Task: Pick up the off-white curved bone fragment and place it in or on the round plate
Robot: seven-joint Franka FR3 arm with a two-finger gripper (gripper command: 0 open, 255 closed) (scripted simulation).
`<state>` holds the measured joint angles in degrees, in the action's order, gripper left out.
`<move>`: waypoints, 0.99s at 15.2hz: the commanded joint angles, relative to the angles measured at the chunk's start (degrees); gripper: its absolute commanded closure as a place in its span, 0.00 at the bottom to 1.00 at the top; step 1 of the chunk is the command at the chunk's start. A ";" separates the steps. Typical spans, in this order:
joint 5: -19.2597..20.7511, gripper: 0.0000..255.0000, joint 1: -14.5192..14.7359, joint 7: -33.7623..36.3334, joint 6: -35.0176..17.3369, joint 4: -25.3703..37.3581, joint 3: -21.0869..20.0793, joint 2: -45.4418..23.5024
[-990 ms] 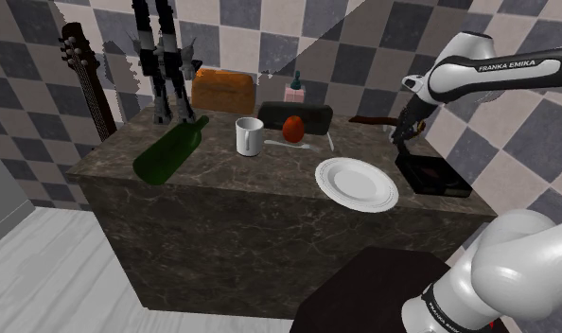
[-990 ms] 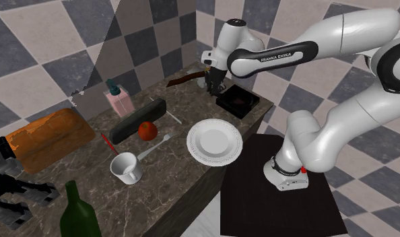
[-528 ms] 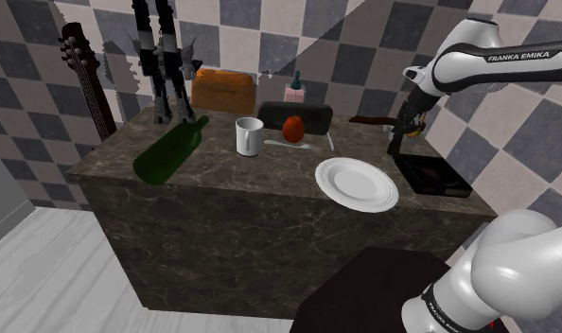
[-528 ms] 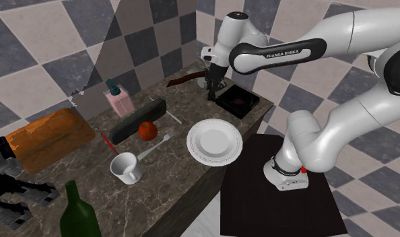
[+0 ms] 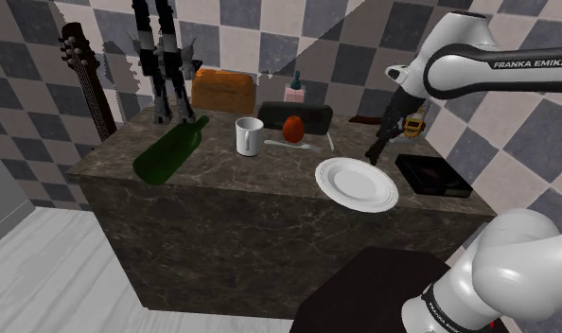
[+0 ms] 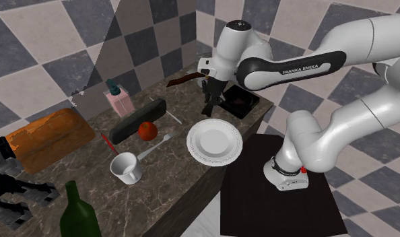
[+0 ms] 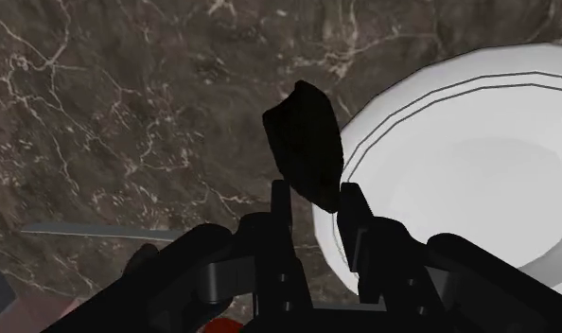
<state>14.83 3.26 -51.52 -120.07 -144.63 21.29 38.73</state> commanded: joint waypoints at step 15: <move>-6.43 1.00 6.78 19.32 -1.63 -5.72 -17.06 1.72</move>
<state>8.48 9.98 -32.65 -122.10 -149.35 4.43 40.77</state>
